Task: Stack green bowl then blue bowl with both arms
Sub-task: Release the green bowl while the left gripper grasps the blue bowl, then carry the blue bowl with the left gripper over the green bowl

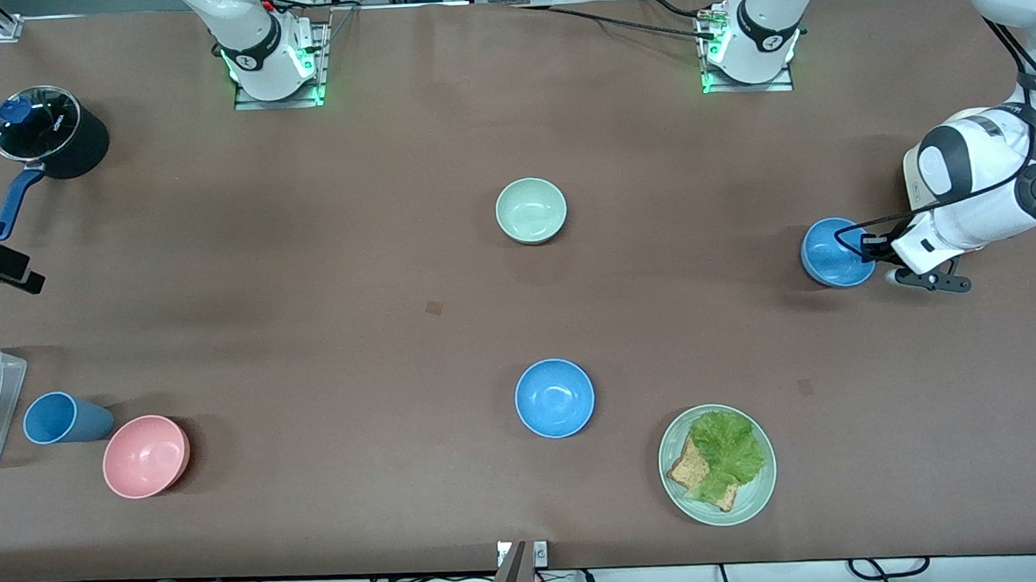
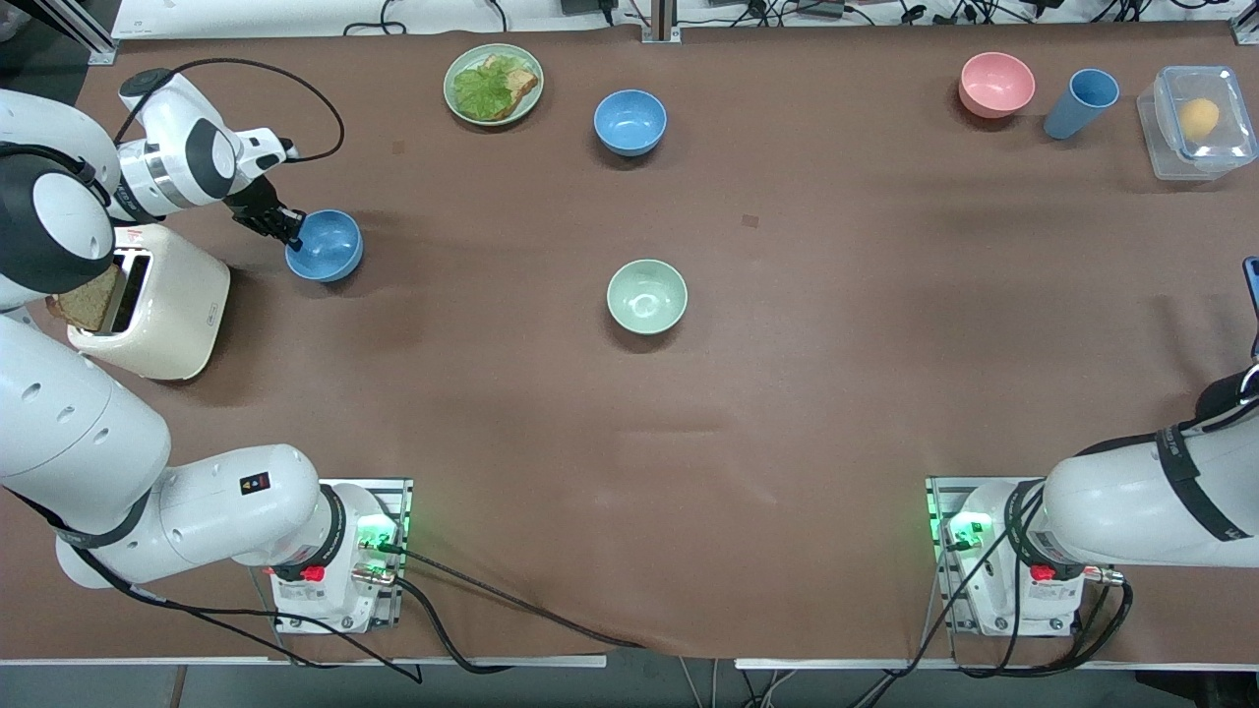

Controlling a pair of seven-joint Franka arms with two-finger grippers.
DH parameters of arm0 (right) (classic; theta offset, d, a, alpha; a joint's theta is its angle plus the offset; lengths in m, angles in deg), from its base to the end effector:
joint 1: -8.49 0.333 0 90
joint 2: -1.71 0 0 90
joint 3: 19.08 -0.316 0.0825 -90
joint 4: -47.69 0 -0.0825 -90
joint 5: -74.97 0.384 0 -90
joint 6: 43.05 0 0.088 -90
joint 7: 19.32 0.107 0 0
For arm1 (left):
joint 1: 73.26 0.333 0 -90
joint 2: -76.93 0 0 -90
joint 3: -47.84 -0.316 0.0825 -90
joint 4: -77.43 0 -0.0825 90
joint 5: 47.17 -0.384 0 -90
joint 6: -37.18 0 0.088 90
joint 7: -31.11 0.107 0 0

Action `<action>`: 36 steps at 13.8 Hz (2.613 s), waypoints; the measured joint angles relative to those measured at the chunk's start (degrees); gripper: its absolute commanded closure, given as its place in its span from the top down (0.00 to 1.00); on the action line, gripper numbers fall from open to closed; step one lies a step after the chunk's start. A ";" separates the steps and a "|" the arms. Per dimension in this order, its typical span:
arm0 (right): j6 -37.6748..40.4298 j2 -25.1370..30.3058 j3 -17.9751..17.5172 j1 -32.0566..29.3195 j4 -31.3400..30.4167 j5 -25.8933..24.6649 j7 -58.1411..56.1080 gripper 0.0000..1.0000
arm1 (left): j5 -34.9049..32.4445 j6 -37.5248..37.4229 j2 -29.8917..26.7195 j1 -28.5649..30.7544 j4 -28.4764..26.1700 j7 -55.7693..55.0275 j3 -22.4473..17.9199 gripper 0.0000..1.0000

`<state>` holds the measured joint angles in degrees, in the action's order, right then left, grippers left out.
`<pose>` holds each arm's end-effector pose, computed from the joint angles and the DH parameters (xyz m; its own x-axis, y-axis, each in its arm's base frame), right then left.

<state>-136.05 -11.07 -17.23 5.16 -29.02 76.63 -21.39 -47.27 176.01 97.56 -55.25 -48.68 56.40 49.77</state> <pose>0.6259 -0.0513 0.6075 0.9966 -0.0544 0.0621 -0.0532 -0.9984 -0.0196 0.5195 0.1494 0.2058 0.9793 -0.1630 -0.1196 -0.1557 -0.9854 0.0686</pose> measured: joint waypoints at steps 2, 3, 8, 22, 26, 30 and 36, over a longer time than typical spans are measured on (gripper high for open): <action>0.00 0.58 -0.45 1.14 -0.71 -1.30 -0.02 1.00 | 0.00 -0.01 -0.05 0.02 0.01 0.10 0.06 0.01; 0.00 0.72 -0.51 1.52 -0.88 -1.53 -0.02 1.00 | -0.01 0.00 -0.05 0.04 0.06 0.25 0.21 0.01; -1.22 4.36 -0.49 1.53 -7.76 -1.75 -0.02 1.00 | 0.02 -5.52 -1.75 0.10 1.59 -2.94 4.54 0.00; -6.67 16.39 -0.37 1.38 -23.81 -1.91 -0.02 1.00 | 11.60 -24.99 -16.73 -0.43 5.06 -64.57 42.49 0.00; -6.53 16.39 -0.37 1.38 -23.77 -1.91 -0.02 1.00 | 14.22 -18.89 -16.37 -0.41 5.20 -78.00 49.97 0.00; -6.43 16.23 -0.62 1.46 -23.77 -1.91 -0.03 1.00 | 14.23 -7.94 -14.62 -2.04 2.66 -91.80 54.60 0.00; -6.43 16.11 -0.67 1.46 -23.77 -1.91 -0.03 1.00 | 14.23 1.06 -11.77 -5.55 -1.90 -96.61 54.69 0.00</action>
<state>-142.48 5.04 -17.91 6.62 -52.79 74.72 -21.42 -33.04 177.07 85.79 -60.80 -50.57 -40.21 104.46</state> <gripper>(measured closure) 0.000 0.952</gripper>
